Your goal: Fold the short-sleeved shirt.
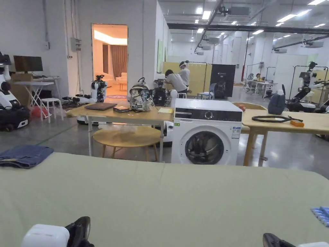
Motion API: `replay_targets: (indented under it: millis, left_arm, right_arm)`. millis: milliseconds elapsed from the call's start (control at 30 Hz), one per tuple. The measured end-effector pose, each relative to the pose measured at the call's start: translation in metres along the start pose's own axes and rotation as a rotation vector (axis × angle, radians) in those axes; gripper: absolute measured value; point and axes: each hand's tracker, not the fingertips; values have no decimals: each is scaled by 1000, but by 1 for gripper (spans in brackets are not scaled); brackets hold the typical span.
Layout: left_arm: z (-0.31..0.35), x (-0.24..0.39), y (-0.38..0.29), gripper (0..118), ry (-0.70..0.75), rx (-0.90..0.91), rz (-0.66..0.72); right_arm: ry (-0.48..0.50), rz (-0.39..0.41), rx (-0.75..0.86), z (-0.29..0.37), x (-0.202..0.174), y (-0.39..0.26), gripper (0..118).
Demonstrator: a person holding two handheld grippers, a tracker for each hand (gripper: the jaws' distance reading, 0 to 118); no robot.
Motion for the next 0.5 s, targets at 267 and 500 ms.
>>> replay_targets:
  millis: [267,500]
  left_arm:
    - [7,15,12,39,16,47,-22]
    - [-53,6,29,118,-39,-192,184]
  right_arm:
    - [-12,-84,-33,-13,16,-12,68]
    - [67,-186,-60,-29,20,-2,107]
